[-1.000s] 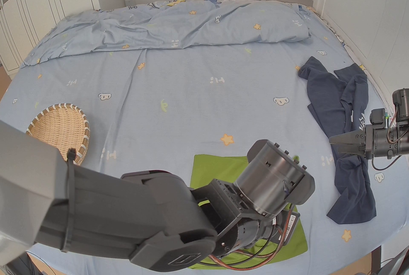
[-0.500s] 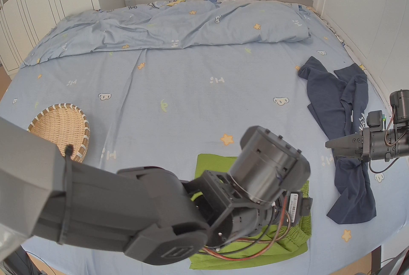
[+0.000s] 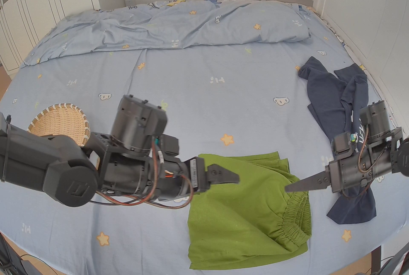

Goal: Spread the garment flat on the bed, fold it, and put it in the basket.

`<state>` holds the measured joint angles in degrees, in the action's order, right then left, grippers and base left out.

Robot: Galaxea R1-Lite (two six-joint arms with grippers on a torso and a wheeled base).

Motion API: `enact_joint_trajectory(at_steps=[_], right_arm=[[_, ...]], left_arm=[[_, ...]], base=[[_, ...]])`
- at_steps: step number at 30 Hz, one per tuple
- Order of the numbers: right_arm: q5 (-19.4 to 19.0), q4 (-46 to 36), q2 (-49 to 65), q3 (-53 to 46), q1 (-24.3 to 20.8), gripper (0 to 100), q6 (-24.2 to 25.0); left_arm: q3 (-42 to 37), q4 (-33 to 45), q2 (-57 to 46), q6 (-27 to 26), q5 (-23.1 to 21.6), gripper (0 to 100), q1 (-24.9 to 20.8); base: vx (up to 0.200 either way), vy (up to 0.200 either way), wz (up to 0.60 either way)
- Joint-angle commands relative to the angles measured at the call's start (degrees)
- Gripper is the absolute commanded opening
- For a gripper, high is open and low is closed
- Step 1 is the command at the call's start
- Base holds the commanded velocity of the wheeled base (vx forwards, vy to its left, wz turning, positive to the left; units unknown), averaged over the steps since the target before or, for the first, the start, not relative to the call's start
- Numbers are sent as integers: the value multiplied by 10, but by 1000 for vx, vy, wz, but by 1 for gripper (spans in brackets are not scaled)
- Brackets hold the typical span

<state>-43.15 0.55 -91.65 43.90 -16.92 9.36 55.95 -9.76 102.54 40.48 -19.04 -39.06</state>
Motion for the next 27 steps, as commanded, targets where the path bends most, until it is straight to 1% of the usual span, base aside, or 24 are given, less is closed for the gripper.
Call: enact_joint_trajectory(at_steps=[1,2,4,5,8,11,15,17,21,22,23,24,25,27], right_arm=[[17,16,-54,-18,-91,100,0],[17,16,-63,-20,-99,100,0],[17,16,-63,-20,-100,100,0],[19,16,-88,-30,-108,100,-1],[29,17,-96,-58,-104,100,-15],[31,18,-95,-82,-100,100,-22],[31,28,-86,-149,-94,100,-24],[31,49,-73,-185,-92,100,-24],[31,96,-55,-232,-71,100,-24],[31,96,-55,-232,-71,100,-24],[30,111,-52,-243,-63,100,-24],[30,112,-51,-243,-62,100,-24],[31,118,-51,-250,-58,100,-24],[31,120,-50,-254,-57,100,-25]], left_arm=[[-83,-90,33,-24,-28,100,86],[-87,-114,50,-27,-29,100,93],[-87,-118,52,-27,-30,100,93],[-88,-163,95,-25,-30,100,94],[-83,-199,137,-23,-31,100,87],[-83,-210,154,-23,-33,100,78],[-85,-232,177,-23,-45,100,71],[-86,-238,182,-23,-59,100,71],[-88,-240,182,-21,-86,100,72],[-88,-240,182,-21,-86,100,72],[-90,-240,182,-20,-103,100,72],[-90,-240,182,-20,-104,100,72],[-92,-240,184,-20,-122,100,71],[-94,-240,184,-21,-137,100,70]], base=[[0,0,0],[0,0,0],[0,0,0],[0,0,0],[0,0,0],[0,0,0],[0,0,0],[0,0,0],[0,0,0],[0,0,0],[0,0,0],[0,0,0],[0,0,0],[0,0,0]])
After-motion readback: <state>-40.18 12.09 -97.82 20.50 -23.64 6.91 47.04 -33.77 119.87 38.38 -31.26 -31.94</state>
